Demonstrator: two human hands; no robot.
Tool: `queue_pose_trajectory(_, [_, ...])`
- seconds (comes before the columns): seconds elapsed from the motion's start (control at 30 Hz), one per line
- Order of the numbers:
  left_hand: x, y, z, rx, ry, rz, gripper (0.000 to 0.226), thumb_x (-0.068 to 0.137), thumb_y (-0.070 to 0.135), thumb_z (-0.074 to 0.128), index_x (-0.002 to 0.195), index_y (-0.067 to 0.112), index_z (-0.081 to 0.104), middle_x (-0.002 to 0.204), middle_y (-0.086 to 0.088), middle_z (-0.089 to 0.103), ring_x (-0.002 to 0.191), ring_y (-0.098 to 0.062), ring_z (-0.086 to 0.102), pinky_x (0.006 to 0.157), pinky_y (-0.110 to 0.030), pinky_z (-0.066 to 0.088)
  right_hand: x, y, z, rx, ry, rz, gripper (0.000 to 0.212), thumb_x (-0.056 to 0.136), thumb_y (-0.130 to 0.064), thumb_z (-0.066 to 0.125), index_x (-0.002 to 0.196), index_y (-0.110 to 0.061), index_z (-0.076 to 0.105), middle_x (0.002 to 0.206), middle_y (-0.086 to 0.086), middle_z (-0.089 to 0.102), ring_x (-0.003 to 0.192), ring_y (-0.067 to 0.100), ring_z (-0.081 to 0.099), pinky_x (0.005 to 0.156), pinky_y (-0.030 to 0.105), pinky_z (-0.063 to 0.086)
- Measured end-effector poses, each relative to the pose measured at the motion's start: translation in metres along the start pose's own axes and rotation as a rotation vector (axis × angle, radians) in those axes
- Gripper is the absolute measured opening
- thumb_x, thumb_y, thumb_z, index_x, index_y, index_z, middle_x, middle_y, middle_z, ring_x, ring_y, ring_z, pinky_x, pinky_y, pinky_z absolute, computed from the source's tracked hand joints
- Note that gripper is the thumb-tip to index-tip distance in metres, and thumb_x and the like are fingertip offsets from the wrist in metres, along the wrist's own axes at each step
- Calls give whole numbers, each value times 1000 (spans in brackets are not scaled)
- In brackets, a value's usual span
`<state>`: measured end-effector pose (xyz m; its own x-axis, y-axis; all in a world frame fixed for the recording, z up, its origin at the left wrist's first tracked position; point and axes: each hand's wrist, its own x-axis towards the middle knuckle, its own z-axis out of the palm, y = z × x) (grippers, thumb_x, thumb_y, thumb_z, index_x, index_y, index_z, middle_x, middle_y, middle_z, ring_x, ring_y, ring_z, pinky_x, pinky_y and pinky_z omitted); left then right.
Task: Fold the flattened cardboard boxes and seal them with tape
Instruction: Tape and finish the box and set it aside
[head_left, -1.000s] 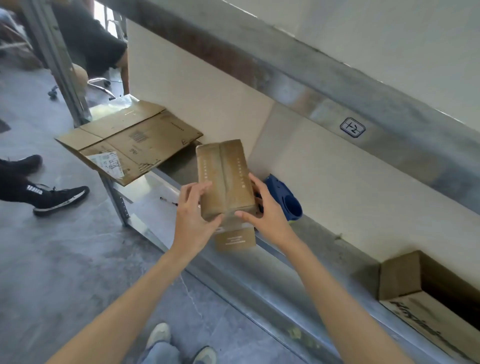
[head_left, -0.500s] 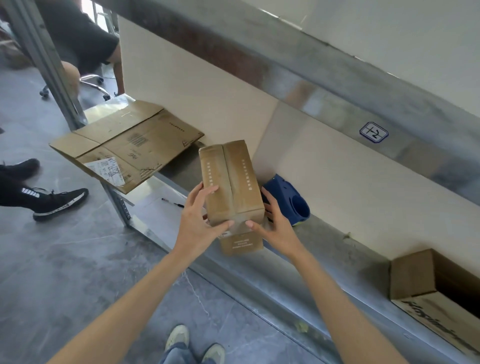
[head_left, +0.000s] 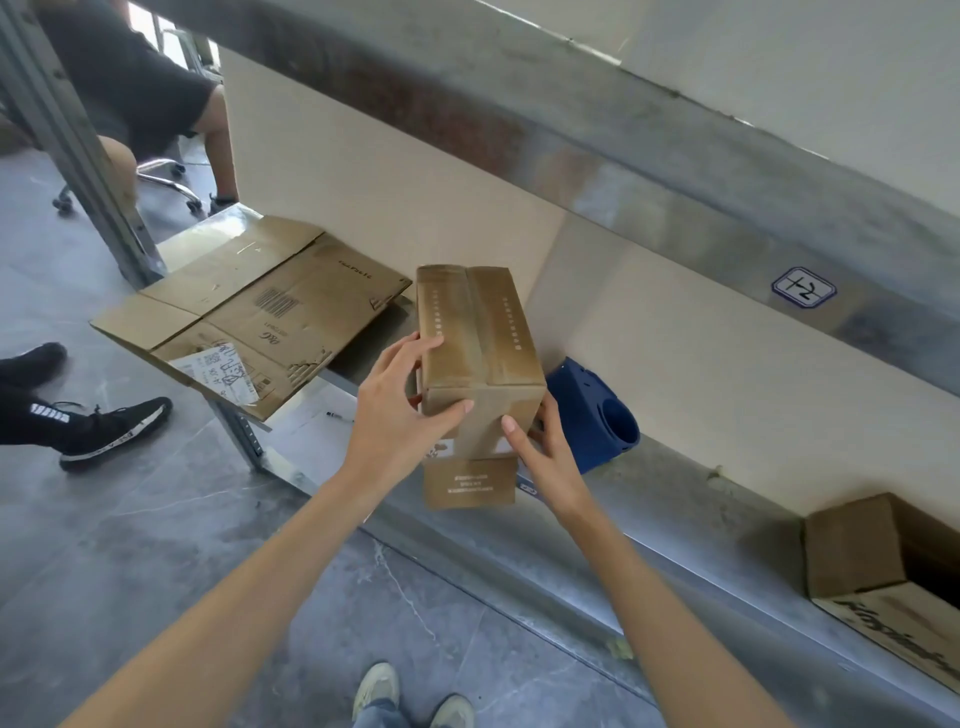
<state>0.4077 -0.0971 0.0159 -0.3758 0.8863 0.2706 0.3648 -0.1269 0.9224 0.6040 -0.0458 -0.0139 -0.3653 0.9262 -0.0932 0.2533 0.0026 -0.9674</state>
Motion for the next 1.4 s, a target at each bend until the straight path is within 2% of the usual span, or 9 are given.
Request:
queue_pose_trajectory(0.1, [11,3,-8,8,-5,33,68,73,20,88,134,26,58,135,6,51,113,7,52,78,-10,52,7,-4,10,40,36,-1,73,88,-56,65,149,-37,30,143,-15,49,126,0,51,102,26,47])
queue_pose_trajectory(0.23, [20,-3,-17,48,22,61,65,71,21,89,128,28,59,128,4,50,107,-6,56,73,-6,48,17,-9,23,147,72,32,66,81,-63,67,138,-53,36,142,-19,49,126,-3,51,106,29,43])
queue_pose_trajectory(0.4, [11,-20,-5,75,0,84,62,70,21,89,124,23,57,143,0,35,123,2,44,76,-23,59,18,-4,18,14,103,3,62,86,-50,70,139,-41,40,141,-11,51,126,1,51,104,31,47])
queue_pose_trajectory(0.47, [5,-25,6,92,-5,133,60,72,23,88,123,20,56,149,1,30,130,-9,45,83,-31,60,17,-6,6,-50,131,-40,69,84,-44,74,142,-37,38,144,-9,48,128,0,49,98,26,50])
queue_pose_trajectory(0.67, [-21,-33,39,120,-33,159,56,72,32,83,119,16,58,150,-6,30,134,-31,43,92,-47,56,21,-15,-37,-368,-22,-153,75,82,-14,79,141,-39,42,147,-15,41,140,12,39,111,45,43])
queue_pose_trajectory(0.77, [-22,-29,55,102,-17,125,58,69,22,90,119,15,61,149,-7,32,132,-31,42,95,-43,53,30,-21,-47,-425,-74,-126,69,82,-9,78,132,-46,49,145,-18,38,141,8,36,111,42,43])
queue_pose_trajectory(1.0, [-17,-33,81,118,6,104,62,70,21,87,124,28,58,151,0,29,130,-28,38,89,-27,49,47,-24,-68,-444,-128,-83,67,83,5,73,128,-42,53,152,-16,33,140,3,32,97,3,38])
queue_pose_trajectory(1.2, [-21,-32,94,170,18,100,64,73,21,87,130,27,58,152,0,30,129,-27,42,88,-24,47,54,-19,-80,-413,-158,-81,67,84,6,72,131,-38,55,154,-17,33,137,-5,32,97,4,37])
queue_pose_trajectory(1.4, [-20,-24,90,174,9,102,65,74,19,87,132,21,56,152,-4,27,134,-25,39,95,-41,52,61,-17,-88,-414,-188,-161,66,82,0,77,129,-41,56,151,-14,37,136,-5,35,107,21,43])
